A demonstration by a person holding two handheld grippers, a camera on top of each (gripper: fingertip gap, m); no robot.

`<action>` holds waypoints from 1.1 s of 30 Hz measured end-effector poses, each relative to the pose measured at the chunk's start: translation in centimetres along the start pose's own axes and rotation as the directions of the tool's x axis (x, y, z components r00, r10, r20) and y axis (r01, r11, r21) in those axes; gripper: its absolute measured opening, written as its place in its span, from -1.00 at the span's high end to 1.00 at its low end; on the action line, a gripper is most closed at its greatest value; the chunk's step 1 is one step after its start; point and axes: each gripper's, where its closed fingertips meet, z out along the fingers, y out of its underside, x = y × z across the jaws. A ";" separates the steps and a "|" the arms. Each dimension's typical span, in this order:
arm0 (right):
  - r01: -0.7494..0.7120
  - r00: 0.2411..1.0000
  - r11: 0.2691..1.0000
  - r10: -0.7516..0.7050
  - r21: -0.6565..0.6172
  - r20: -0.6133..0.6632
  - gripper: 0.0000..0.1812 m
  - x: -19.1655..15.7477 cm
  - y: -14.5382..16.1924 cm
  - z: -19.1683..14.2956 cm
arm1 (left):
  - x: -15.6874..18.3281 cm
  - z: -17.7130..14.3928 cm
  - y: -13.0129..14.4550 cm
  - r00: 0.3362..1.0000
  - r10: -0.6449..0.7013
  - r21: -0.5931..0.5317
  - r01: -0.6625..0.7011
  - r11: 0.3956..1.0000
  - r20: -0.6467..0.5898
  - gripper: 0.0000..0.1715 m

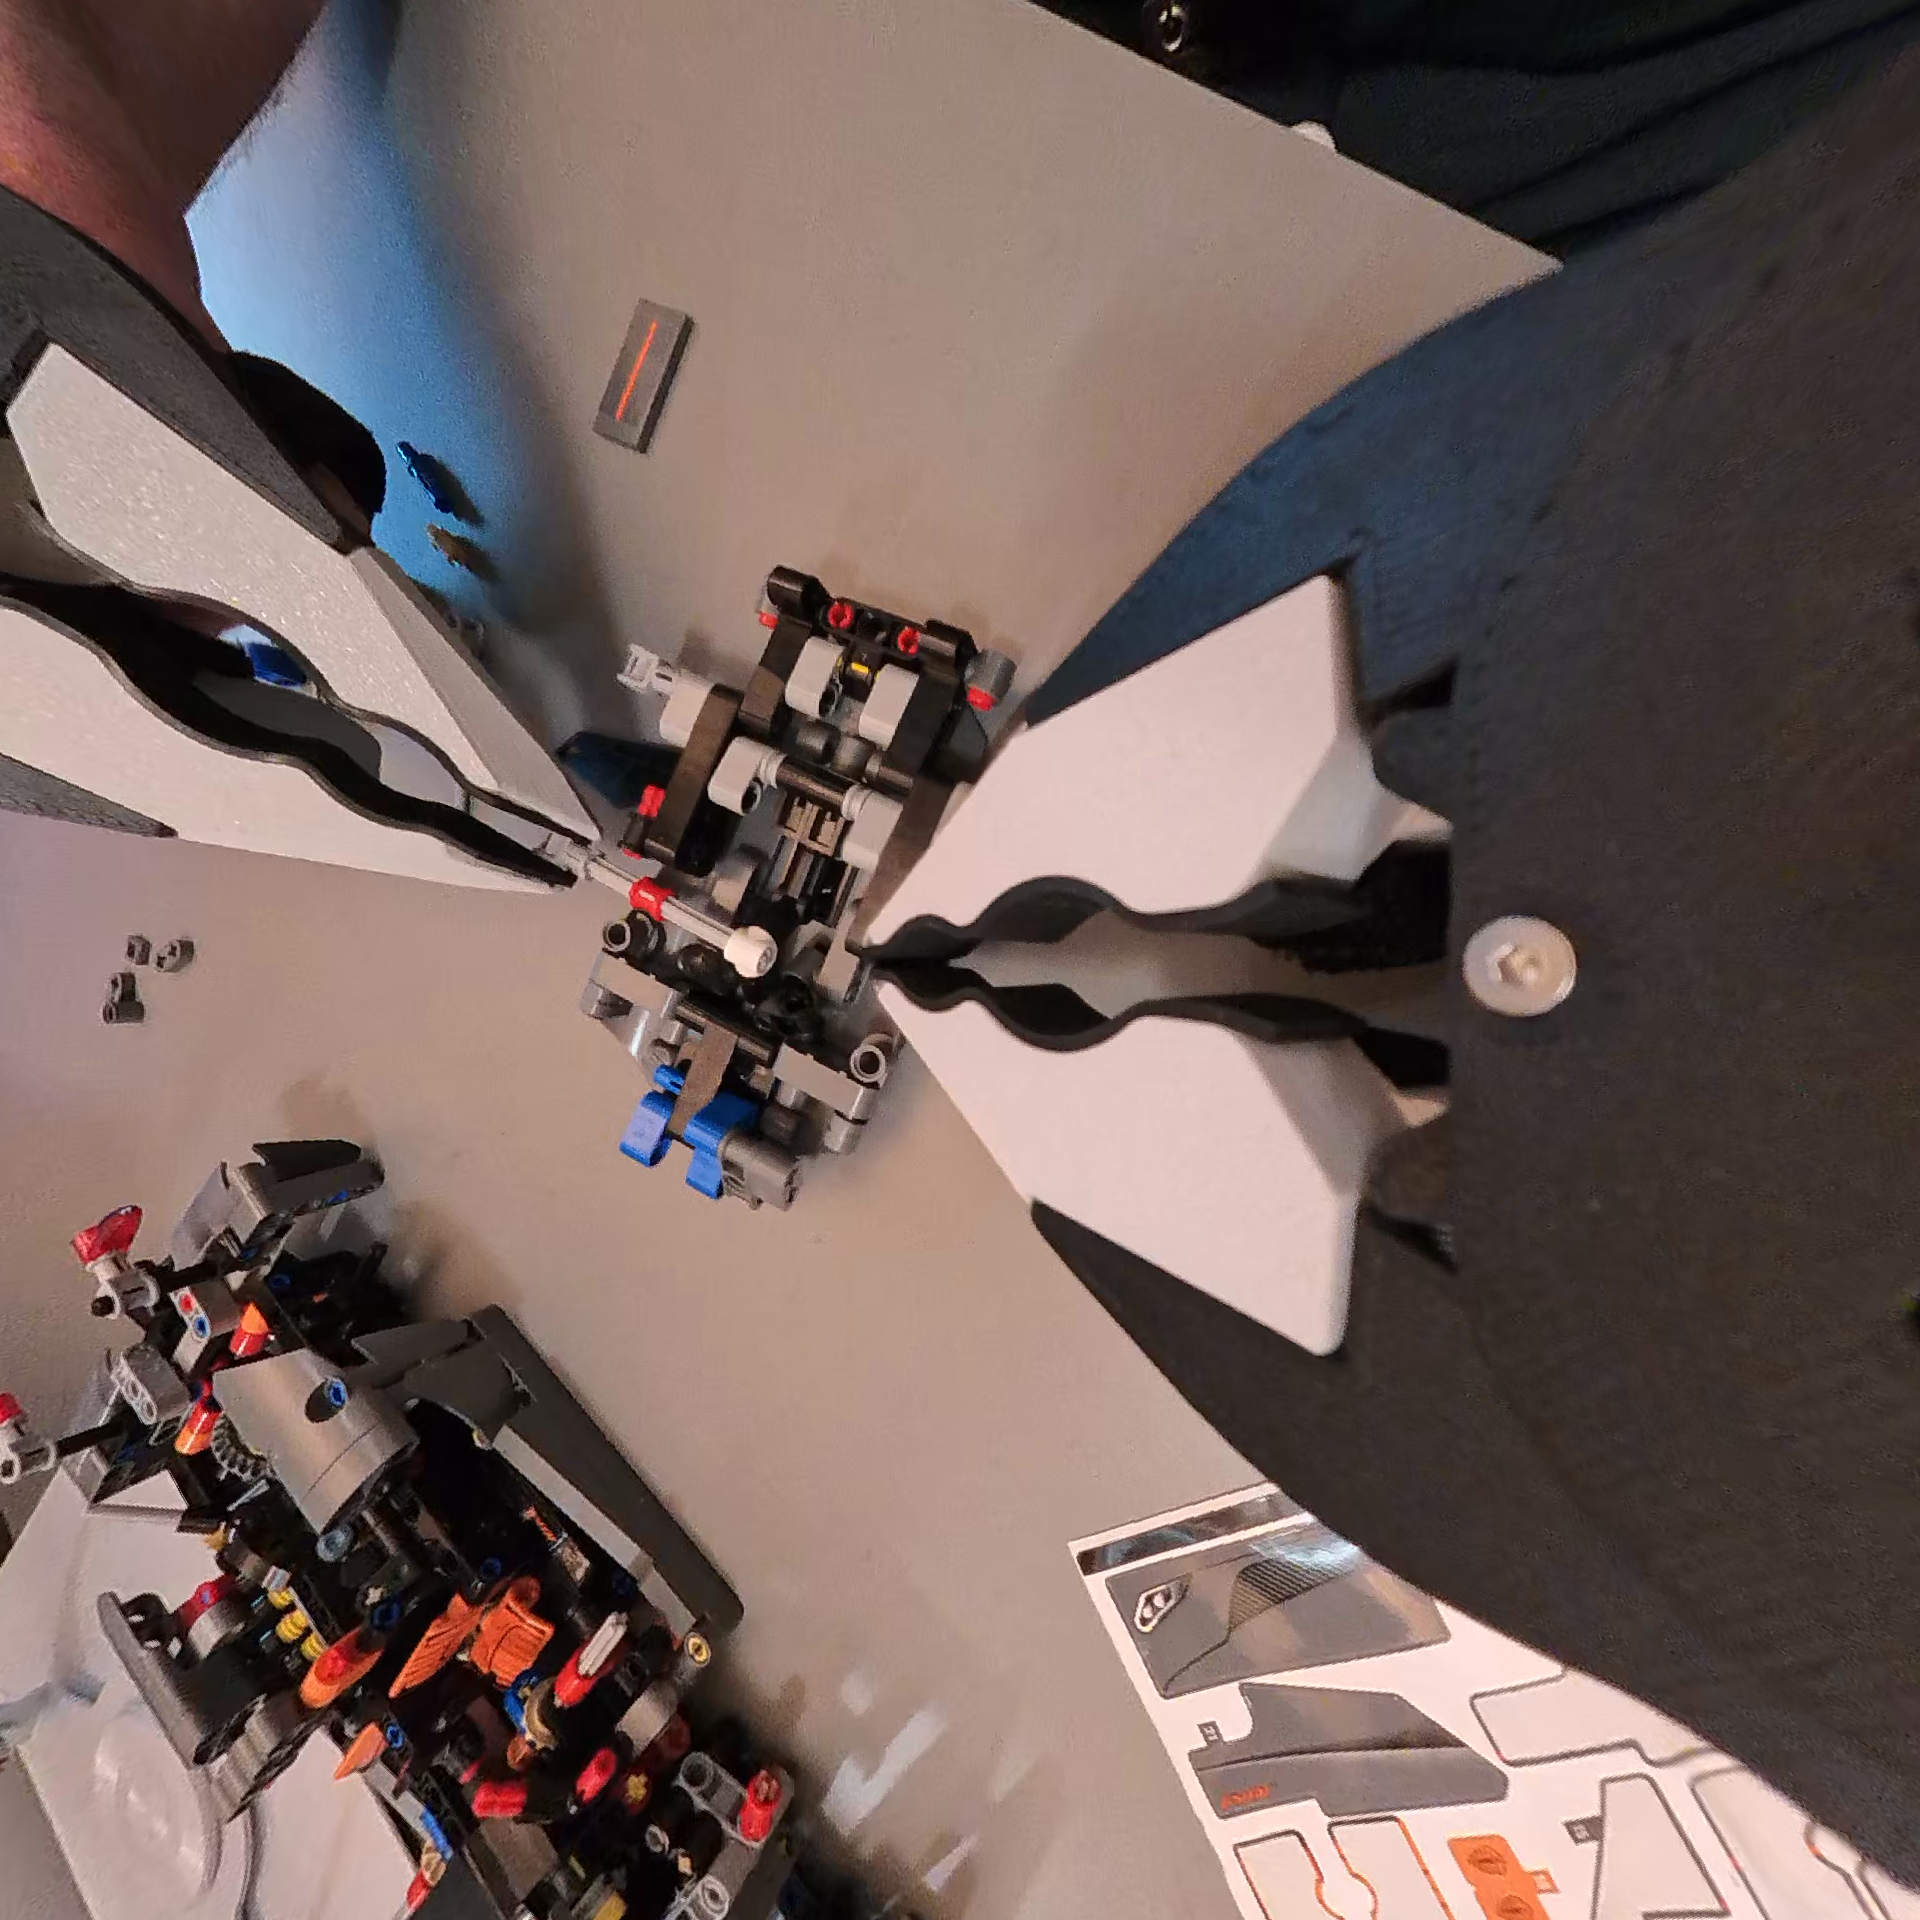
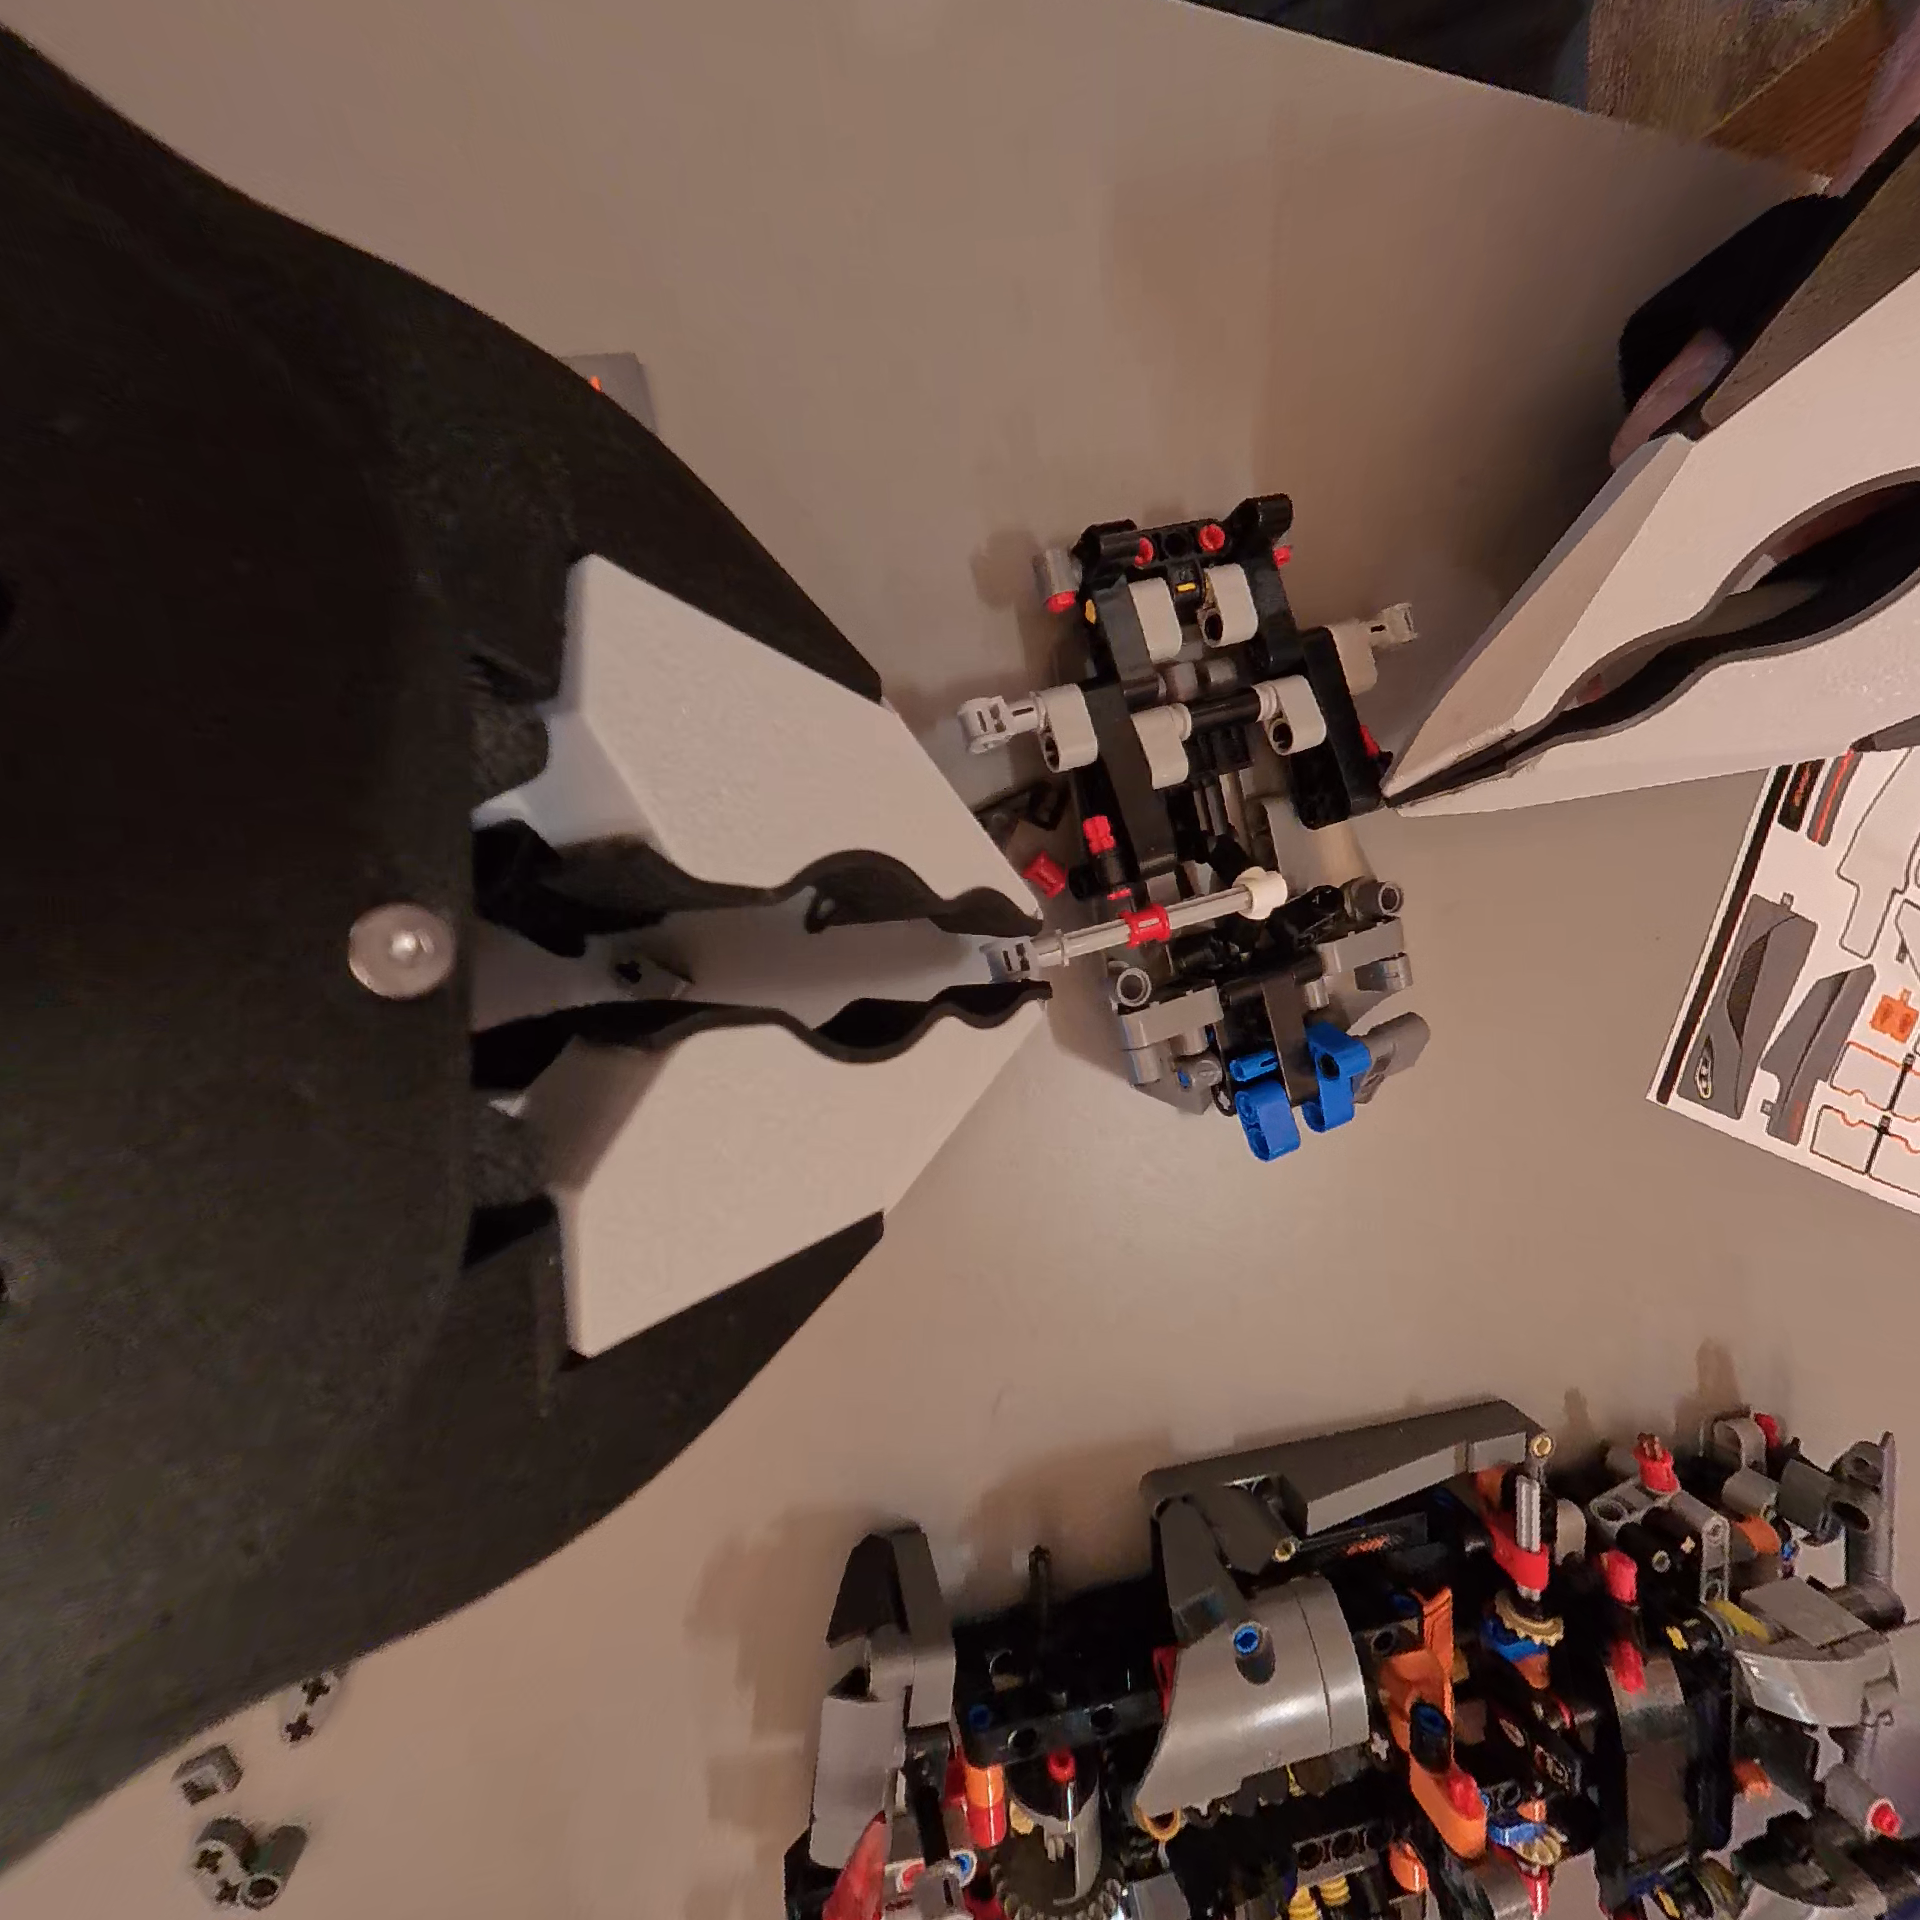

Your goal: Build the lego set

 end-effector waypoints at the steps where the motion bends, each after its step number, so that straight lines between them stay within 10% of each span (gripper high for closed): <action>1: -0.002 1.000 1.000 0.002 -0.001 -0.002 0.94 0.0 0.0 0.0 | 0.0 0.0 0.1 1.000 0.002 -0.005 -0.002 1.000 0.006 1.00; 25: -0.037 0.998 0.999 0.039 -0.033 0.046 0.94 -0.2 1.0 -0.6 | -0.3 -1.0 0.0 0.999 -0.014 0.028 0.013 1.000 0.039 1.00; 33: -0.028 0.999 0.999 0.029 -0.030 0.042 0.95 -0.3 0.8 -0.7 | 0.3 0.6 -0.4 0.999 0.022 -0.010 -0.022 1.000 -0.048 0.67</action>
